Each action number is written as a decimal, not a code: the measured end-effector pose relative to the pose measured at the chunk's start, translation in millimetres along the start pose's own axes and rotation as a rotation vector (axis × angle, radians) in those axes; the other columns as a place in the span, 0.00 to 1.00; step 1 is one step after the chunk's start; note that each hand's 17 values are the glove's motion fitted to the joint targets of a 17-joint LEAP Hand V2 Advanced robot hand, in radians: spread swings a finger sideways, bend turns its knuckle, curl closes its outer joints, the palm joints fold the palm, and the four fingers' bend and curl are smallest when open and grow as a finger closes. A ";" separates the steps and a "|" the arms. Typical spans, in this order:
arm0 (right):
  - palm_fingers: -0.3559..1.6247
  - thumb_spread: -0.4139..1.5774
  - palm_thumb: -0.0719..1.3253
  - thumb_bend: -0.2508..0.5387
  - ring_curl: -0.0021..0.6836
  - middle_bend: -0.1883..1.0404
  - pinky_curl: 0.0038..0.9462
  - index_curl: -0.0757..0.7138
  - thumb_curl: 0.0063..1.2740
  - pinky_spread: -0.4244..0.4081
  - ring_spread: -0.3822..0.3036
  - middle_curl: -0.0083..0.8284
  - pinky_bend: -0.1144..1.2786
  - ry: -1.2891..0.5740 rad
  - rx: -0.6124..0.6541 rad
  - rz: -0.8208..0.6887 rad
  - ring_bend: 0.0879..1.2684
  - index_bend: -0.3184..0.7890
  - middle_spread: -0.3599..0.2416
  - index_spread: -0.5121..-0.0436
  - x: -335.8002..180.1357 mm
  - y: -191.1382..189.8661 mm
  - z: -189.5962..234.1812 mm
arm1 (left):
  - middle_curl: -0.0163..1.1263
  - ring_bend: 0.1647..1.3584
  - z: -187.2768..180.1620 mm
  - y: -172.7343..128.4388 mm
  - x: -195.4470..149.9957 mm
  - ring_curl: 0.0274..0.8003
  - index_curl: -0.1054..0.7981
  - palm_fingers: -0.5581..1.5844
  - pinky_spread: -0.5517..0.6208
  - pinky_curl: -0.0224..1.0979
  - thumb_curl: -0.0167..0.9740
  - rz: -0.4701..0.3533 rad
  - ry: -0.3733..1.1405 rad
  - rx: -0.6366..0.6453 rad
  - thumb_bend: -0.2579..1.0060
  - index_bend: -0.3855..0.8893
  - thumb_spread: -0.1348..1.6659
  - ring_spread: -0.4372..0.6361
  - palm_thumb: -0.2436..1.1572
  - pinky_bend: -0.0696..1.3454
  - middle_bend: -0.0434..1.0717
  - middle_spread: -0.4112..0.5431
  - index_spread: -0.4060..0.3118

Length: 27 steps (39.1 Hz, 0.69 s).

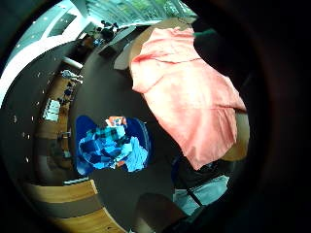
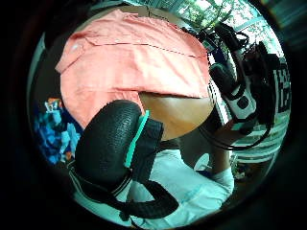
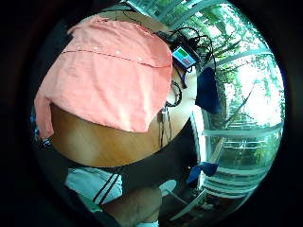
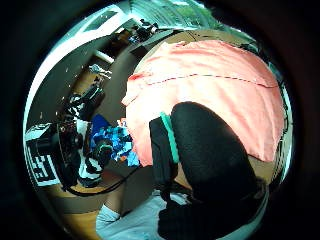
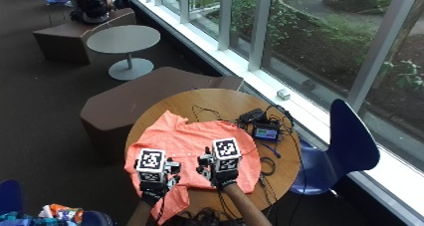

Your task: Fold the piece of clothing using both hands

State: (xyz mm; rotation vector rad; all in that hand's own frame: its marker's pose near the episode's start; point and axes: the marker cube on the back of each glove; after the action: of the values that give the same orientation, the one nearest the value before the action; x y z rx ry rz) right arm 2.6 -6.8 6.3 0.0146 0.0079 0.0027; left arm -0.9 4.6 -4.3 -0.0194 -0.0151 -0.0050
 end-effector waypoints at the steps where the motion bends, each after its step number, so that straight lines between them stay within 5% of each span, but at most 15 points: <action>1: 0.32 0.44 0.22 0.51 0.04 0.32 0.08 0.17 0.04 0.66 0.62 0.07 0.34 0.001 0.000 0.000 0.10 0.49 0.59 0.69 -0.1 0.4 -0.7 | 0.09 0.28 -0.9 1.2 -0.1 0.10 0.14 0.55 0.55 0.08 0.04 0.000 -0.003 -0.006 0.24 0.37 0.31 0.42 0.23 0.31 0.29 0.39 0.49; 10: 0.30 0.69 0.25 0.52 0.14 0.31 0.19 0.31 0.09 0.78 0.68 0.17 0.37 -0.001 -0.006 -0.008 0.10 0.45 0.58 0.40 -2.4 6.4 -7.4 | 0.22 0.35 -3.4 2.9 0.0 0.28 0.21 0.51 0.63 0.18 0.11 0.007 -0.006 -0.024 0.22 0.38 0.56 0.43 0.24 0.35 0.31 0.36 0.43; 27: 0.28 0.83 0.26 0.43 0.23 0.30 0.27 0.42 0.16 0.83 0.71 0.27 0.38 -0.014 -0.021 -0.008 0.10 0.44 0.58 0.28 10.0 24.0 2.1 | 0.30 0.38 6.4 12.8 -8.2 0.35 0.29 0.49 0.66 0.24 0.19 -0.009 -0.011 -0.053 0.19 0.39 0.69 0.43 0.23 0.37 0.30 0.35 0.41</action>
State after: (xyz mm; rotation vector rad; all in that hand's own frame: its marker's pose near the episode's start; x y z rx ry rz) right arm 12.6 17.2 8.7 -0.0059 -0.0056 -0.0052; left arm -9.1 17.5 1.8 -0.0719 -0.0257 -0.0142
